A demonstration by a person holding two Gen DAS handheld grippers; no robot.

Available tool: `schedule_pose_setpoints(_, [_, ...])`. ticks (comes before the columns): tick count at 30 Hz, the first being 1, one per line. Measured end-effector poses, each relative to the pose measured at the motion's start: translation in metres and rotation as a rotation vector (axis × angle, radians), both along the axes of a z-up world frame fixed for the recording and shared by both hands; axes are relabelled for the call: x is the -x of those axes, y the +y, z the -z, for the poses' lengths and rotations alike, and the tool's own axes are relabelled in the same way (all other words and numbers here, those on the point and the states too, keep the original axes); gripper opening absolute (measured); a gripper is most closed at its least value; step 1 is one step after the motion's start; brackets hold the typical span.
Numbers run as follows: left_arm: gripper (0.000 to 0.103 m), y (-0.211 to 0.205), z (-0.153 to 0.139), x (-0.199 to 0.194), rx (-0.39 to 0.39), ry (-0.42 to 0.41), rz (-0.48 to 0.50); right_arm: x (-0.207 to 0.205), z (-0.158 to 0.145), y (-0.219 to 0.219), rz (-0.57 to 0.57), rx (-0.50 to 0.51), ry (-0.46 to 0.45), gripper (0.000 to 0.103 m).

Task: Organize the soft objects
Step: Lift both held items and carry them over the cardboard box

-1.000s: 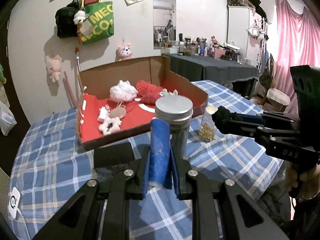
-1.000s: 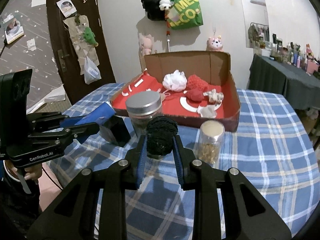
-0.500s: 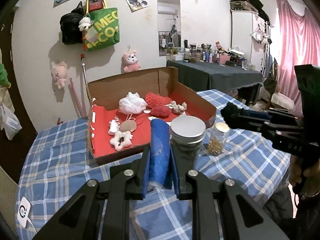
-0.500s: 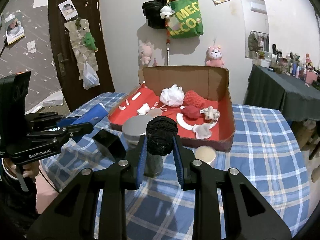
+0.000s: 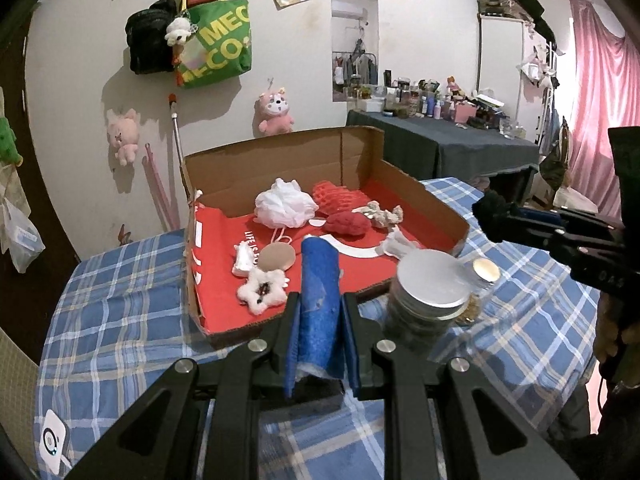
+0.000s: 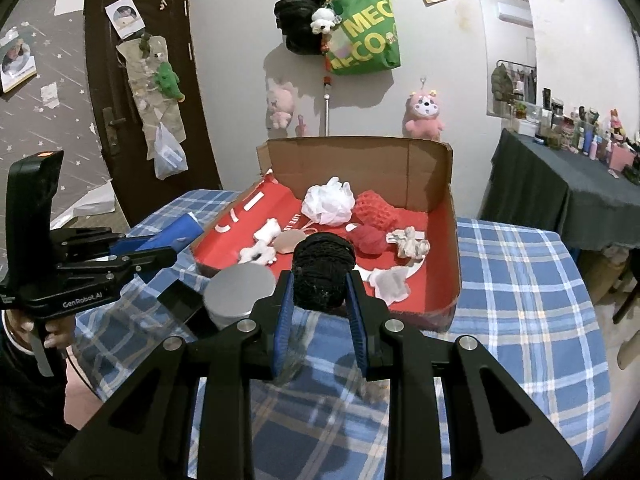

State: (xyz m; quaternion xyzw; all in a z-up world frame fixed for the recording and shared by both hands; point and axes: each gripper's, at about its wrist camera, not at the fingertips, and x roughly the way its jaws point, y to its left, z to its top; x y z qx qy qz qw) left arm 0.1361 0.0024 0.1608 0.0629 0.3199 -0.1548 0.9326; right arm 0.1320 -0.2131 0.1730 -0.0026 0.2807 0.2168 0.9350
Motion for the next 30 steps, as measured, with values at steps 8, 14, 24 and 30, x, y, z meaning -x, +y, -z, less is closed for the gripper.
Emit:
schedule_pose_setpoints(8, [0.02, 0.001, 0.004, -0.035, -0.005, 0.049, 0.018, -0.036, -0.001, 0.008, -0.028, 0.049, 0.022, 0.025])
schedule_pose_setpoints(14, [0.02, 0.003, 0.012, -0.067, 0.004, 0.129, 0.056, -0.071, 0.003, 0.022, -0.083, 0.124, 0.073, 0.025])
schedule_pose_setpoints(24, [0.02, -0.012, 0.033, -0.119, -0.048, 0.267, 0.133, -0.131, 0.027, 0.047, -0.181, 0.235, 0.216, 0.025])
schedule_pose_setpoints(30, [0.021, -0.025, 0.049, -0.148, -0.067, 0.352, 0.171, -0.164, 0.051, 0.06, -0.225, 0.282, 0.339, 0.025])
